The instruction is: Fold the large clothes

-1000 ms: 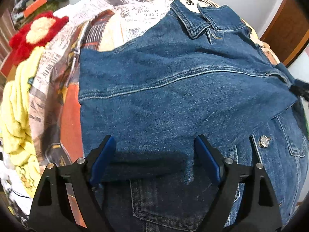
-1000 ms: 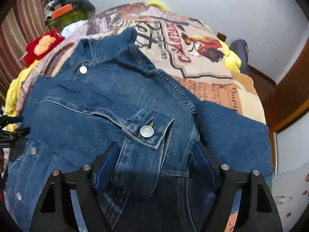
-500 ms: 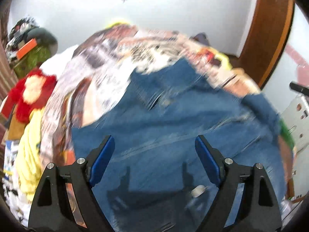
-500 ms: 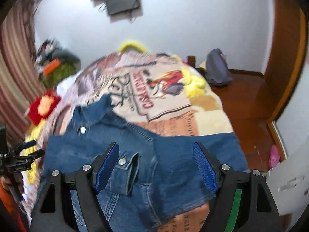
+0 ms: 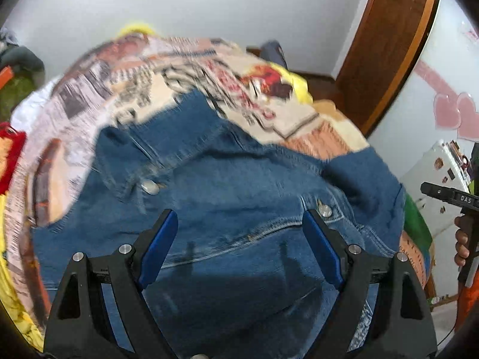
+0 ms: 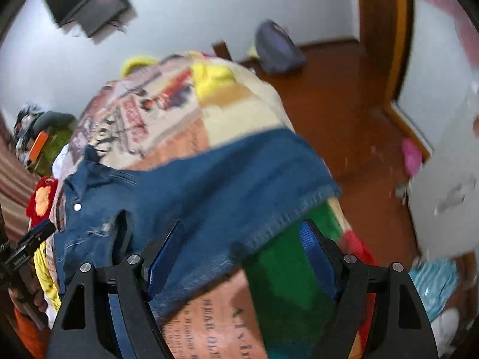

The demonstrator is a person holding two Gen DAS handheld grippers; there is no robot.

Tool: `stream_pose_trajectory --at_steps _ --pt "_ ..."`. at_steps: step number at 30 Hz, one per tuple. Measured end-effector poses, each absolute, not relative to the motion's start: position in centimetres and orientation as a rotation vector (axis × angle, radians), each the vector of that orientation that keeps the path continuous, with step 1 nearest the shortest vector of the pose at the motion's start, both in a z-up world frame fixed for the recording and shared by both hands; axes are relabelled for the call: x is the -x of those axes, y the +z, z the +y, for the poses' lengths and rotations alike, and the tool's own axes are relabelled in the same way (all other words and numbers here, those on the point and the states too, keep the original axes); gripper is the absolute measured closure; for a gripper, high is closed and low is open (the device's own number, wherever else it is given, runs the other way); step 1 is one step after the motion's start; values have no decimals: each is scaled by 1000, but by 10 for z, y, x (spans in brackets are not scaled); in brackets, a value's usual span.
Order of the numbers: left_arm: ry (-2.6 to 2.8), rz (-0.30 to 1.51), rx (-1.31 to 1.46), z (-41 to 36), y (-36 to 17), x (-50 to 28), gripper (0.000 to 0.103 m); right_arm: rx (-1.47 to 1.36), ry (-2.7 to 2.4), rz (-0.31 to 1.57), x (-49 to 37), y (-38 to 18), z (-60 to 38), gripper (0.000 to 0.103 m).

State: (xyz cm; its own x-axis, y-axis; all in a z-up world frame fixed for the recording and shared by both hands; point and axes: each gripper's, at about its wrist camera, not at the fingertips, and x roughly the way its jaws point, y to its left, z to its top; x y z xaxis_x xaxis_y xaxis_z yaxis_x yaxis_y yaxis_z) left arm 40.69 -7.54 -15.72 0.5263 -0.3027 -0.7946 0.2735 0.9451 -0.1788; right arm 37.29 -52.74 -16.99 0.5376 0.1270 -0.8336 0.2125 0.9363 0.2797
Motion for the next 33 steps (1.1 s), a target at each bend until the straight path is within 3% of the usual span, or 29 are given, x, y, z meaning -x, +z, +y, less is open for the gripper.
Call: stream_pose_trajectory --at_steps 7,16,18,26,33 --pt "-343 1095 69 -87 -203 -421 18 -562 -56 1032 -391 -214 -561 26" --pt "-323 1098 18 -97 -221 -424 18 -713 -87 1013 -427 -242 -574 31" --pt "-325 1095 17 -98 -221 -425 18 -699 -109 1018 -433 -249 -573 35" --pt "-333 1102 29 -94 -218 -425 18 -618 -214 993 -439 -249 -571 84" --pt "-327 1056 25 -81 -197 -412 18 -568 -143 880 -418 -187 -557 90"
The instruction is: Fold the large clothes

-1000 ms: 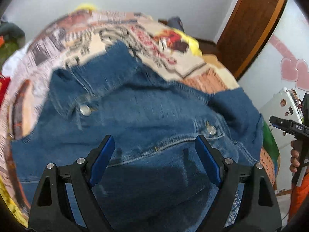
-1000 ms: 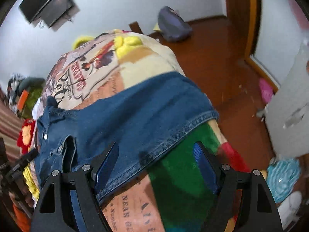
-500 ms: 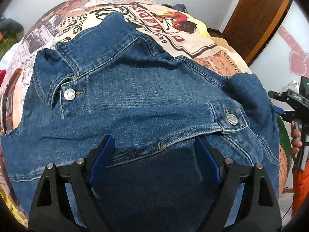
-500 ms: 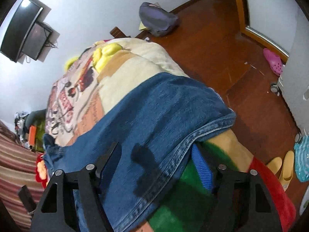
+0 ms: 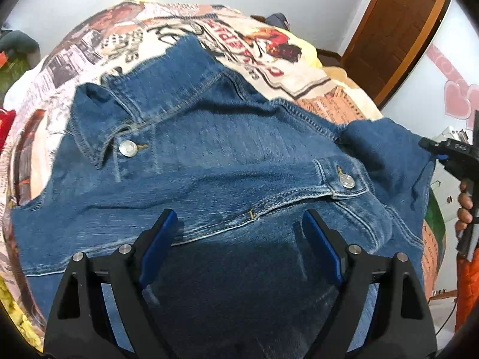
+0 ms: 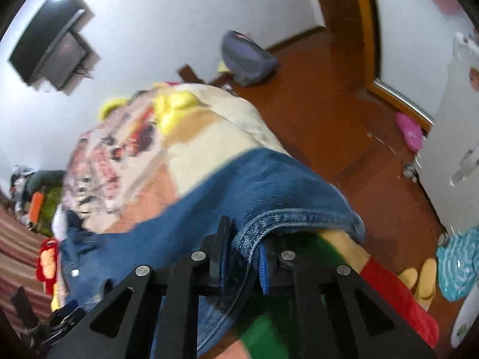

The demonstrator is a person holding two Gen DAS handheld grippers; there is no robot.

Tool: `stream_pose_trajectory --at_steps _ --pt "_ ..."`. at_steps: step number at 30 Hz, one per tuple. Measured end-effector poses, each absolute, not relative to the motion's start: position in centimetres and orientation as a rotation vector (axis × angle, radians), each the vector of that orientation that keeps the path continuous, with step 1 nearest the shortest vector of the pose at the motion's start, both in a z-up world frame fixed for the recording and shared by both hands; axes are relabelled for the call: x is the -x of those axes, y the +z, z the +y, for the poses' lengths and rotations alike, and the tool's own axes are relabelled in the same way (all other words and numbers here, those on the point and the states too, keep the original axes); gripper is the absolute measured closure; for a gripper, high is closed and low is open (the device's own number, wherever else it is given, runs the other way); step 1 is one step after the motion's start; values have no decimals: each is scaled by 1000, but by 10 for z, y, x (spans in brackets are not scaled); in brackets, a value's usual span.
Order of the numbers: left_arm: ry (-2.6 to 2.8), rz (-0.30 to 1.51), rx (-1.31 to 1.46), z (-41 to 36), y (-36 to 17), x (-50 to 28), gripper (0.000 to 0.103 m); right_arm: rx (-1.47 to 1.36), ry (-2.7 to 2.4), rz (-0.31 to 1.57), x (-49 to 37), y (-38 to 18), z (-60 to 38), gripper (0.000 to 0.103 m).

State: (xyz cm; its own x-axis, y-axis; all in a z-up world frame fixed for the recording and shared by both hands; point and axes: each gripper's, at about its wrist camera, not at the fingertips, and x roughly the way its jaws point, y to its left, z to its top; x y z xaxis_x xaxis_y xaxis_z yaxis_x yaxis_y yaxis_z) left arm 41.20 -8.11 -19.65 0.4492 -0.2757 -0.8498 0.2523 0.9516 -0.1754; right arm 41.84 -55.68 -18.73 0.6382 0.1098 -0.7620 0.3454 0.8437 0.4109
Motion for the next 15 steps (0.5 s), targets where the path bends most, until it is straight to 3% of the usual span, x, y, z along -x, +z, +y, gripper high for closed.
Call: stream_pose_trajectory --at_steps 10,15 --pt "-331 964 61 -58 -156 -386 18 -494 105 742 -406 -95 -478 92" --pt "-332 919 60 -43 -139 -371 18 -481 268 743 -410 -76 -416 92"
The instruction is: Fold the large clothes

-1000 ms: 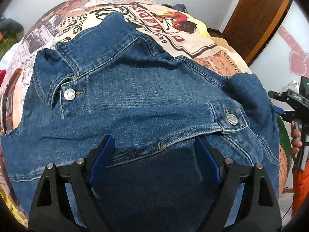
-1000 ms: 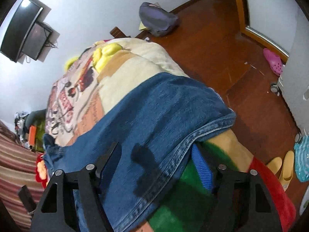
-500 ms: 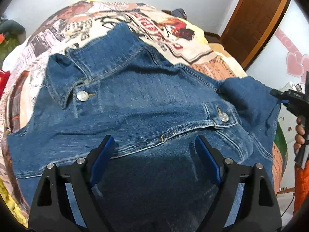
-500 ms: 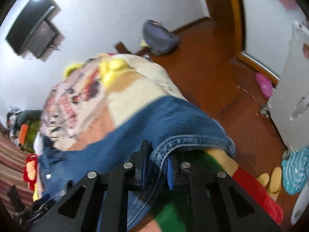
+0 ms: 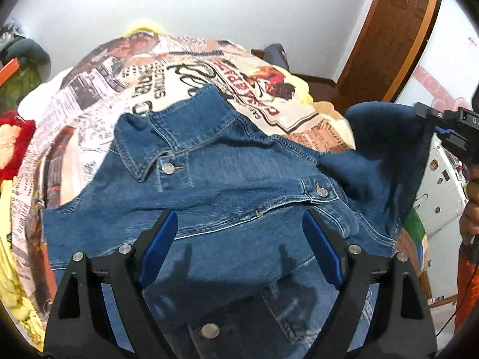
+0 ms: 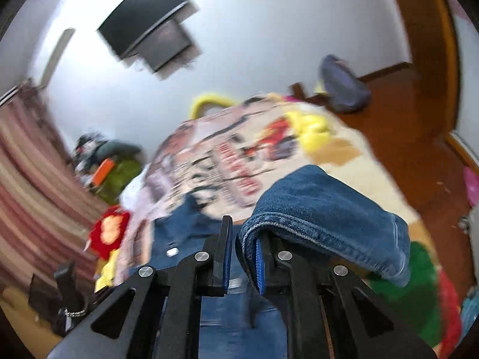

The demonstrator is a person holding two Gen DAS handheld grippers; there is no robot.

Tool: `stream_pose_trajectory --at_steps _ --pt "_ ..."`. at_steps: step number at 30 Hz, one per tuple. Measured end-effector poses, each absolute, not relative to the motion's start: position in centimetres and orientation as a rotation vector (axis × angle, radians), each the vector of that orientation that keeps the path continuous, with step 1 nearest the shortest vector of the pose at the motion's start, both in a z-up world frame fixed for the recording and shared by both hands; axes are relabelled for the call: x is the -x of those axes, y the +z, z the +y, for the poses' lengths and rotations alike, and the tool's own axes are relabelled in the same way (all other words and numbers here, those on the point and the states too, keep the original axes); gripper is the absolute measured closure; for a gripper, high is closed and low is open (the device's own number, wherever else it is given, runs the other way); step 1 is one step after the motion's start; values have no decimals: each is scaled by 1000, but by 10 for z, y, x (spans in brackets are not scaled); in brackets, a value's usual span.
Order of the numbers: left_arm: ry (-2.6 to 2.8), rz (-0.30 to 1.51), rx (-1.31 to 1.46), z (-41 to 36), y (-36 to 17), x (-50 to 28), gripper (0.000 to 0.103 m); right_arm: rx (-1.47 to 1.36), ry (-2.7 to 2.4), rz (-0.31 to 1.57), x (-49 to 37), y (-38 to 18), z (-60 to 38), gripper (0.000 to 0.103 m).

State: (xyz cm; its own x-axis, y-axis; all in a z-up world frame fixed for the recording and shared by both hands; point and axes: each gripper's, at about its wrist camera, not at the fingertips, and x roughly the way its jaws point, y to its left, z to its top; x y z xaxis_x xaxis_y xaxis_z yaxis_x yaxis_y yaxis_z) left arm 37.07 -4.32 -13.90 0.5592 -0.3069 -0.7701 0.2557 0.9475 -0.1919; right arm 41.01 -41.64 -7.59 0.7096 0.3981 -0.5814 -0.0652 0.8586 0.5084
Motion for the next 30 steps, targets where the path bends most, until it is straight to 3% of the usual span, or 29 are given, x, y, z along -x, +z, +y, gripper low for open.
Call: stream_pose_trajectory --at_steps 5,12,20,30 --pt "-322 887 58 -25 -129 -354 18 -408 406 813 -412 -84 -342 92" --pt "-287 869 69 -4 -124 -338 18 -265 518 966 -386 -140 -262 92" --pt "-280 893 66 -1 -131 -331 18 -156 467 1090 -359 -195 -253 92" --pt "-321 912 1 -29 -134 -327 18 -114 476 1175 -325 -189 -286 91"
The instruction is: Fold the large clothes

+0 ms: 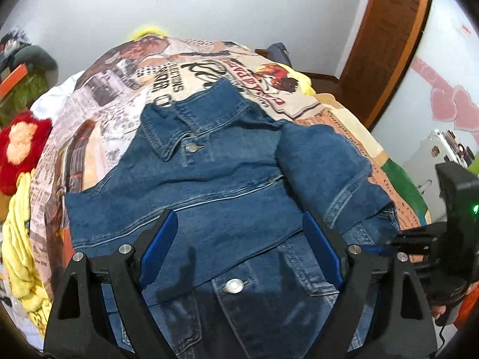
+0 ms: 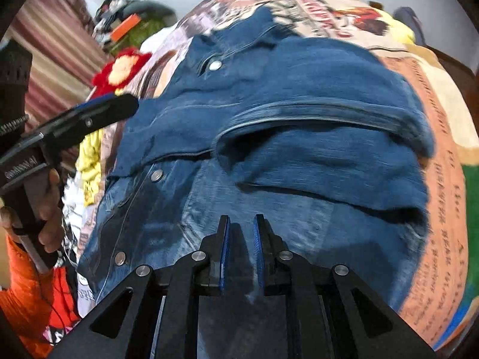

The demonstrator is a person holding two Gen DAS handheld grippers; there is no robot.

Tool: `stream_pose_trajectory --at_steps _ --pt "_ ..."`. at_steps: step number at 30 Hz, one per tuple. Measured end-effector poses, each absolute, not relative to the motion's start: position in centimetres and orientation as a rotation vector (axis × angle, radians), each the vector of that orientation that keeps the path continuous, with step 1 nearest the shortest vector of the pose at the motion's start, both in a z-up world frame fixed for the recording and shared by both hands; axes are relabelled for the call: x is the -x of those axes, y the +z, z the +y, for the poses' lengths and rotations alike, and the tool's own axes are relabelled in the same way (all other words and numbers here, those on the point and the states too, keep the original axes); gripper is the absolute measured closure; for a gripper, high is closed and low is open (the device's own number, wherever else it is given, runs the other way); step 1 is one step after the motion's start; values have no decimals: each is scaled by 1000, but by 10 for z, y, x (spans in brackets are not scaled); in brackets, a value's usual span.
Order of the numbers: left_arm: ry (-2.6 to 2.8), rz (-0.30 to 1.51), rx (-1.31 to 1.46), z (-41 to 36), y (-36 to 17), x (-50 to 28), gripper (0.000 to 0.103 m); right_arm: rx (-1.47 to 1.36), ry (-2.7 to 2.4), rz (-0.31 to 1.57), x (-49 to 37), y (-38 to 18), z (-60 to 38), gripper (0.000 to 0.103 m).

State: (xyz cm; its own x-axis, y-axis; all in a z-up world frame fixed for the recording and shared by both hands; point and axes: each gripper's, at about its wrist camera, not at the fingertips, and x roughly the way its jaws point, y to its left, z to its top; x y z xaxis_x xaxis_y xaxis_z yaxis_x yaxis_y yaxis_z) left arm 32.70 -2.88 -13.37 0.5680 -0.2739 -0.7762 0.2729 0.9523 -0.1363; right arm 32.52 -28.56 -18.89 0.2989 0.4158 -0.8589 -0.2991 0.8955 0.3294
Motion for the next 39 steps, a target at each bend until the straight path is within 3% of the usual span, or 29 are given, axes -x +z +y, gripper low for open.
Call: stream_pose_trajectory --at_steps 9,15,21,23,27,29,39 --pt "-405 910 -153 -96 -140 -336 18 -142 278 984 -327 -139 -364 91" --pt "-409 915 -291 -142 -166 -350 18 -122 166 964 -340 -142 -391 91" --pt "-377 865 -391 -162 -181 -361 37 -173 177 1048 -354 -180 -393 91" --pt "-358 841 -408 -163 -176 -363 54 -180 176 1070 -358 -196 -392 91" --pt "-298 772 -445 -162 -163 -369 72 -196 192 1076 -357 -211 -388 91" --pt "-266 742 -443 -158 -153 -375 90 -192 200 1071 -355 -213 -388 91" --pt "-204 567 -186 -90 -58 -369 96 -208 243 1075 -355 -203 -380 91"
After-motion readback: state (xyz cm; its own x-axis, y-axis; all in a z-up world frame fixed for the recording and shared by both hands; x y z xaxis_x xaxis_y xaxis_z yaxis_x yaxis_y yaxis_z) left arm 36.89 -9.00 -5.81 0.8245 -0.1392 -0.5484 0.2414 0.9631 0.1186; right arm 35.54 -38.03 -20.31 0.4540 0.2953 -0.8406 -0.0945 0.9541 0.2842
